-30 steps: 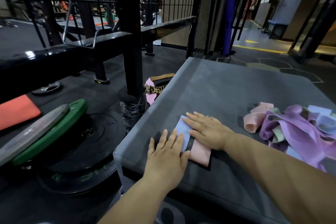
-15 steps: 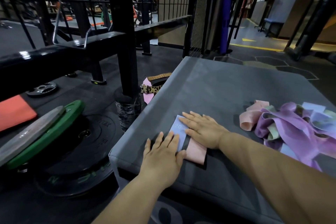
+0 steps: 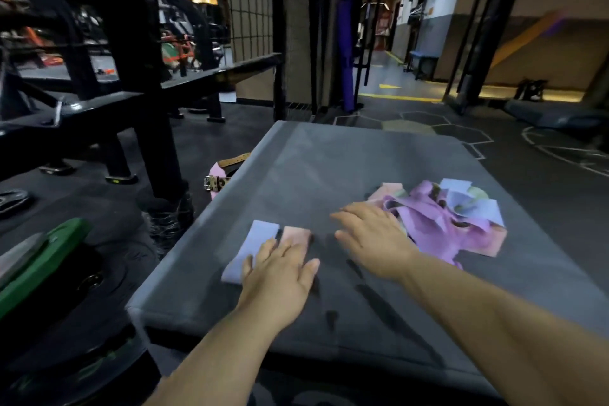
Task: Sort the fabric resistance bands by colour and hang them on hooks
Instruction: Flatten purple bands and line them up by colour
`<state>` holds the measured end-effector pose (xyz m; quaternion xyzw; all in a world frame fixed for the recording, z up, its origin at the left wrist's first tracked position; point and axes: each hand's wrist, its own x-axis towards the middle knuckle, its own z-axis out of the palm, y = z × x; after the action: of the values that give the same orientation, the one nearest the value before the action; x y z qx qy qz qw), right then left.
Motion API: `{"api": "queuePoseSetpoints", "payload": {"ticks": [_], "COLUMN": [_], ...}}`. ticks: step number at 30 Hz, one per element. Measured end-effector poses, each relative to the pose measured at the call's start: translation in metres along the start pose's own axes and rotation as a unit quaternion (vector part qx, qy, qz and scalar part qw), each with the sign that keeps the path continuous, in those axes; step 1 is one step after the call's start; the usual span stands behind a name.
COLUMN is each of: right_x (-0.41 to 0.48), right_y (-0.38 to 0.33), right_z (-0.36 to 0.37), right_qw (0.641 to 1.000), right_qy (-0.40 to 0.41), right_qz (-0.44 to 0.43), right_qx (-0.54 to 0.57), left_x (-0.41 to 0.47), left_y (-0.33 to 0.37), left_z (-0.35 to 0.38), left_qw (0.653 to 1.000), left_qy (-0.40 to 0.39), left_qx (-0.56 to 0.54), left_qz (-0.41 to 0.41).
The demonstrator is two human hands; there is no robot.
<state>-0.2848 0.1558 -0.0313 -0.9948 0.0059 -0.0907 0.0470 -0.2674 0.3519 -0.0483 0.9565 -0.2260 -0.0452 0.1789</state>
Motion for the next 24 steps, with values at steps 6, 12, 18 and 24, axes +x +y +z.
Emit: {"api": "queuePoseSetpoints", "payload": {"ticks": [6,12,18,24], "right_x": [-0.069,-0.102,-0.106,-0.097], "right_y": [0.071,0.109,0.131,0.133], "right_z": [-0.01,-0.016,-0.007,-0.005], "right_qw": [0.97,0.916,0.92,0.916], "right_qy": [0.196,0.152,0.075,0.07], "right_qz": [0.14,0.323,0.325,0.298], "right_qx": [0.037,0.183,0.207,0.258], "left_x": [0.001,0.006,0.019,0.03], "left_y": [0.062,0.116,0.149,0.164], "left_z": [0.021,0.039,0.058,0.062], "left_qw": [0.997,0.992,0.965,0.947], "left_qy": [-0.035,-0.082,-0.094,-0.094], "left_qx": [-0.018,-0.082,-0.244,-0.307], "left_qz": [0.059,0.047,0.019,-0.017]}}
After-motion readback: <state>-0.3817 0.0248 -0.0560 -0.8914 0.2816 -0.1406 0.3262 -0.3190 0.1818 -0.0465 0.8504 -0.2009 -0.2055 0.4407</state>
